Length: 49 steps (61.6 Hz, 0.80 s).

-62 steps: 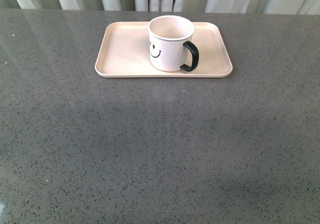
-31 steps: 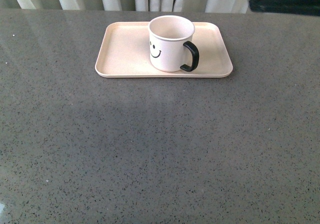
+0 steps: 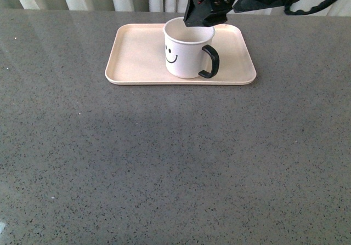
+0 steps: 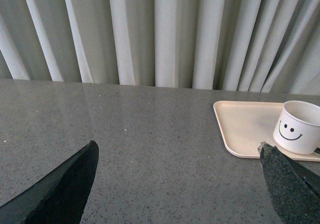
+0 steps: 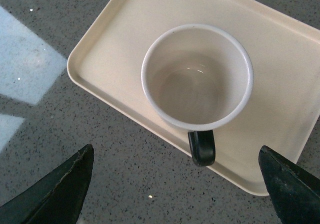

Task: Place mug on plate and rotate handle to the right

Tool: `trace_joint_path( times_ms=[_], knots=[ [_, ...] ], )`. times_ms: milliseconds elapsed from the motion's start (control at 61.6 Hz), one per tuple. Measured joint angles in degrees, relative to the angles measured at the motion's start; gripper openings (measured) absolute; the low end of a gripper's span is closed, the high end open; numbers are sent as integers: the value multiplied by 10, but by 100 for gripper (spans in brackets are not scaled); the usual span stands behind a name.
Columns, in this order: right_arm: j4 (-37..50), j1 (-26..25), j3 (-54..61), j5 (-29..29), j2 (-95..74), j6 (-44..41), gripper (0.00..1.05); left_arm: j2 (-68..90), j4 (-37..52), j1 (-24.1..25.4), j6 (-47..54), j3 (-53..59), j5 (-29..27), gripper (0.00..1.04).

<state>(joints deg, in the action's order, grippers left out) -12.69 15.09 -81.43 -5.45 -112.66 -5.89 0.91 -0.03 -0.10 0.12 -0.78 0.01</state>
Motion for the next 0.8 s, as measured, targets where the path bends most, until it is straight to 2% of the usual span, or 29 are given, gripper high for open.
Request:
trace_joint_path(
  times_ms=[357,796],
  knots=[
    [-74,-6,-138,7,-96,90,96,0,0,0,0,0,0,96],
    [-127,-20,-241,35,-187,141,96,0,0,0,0,0,0,96]
  ],
)
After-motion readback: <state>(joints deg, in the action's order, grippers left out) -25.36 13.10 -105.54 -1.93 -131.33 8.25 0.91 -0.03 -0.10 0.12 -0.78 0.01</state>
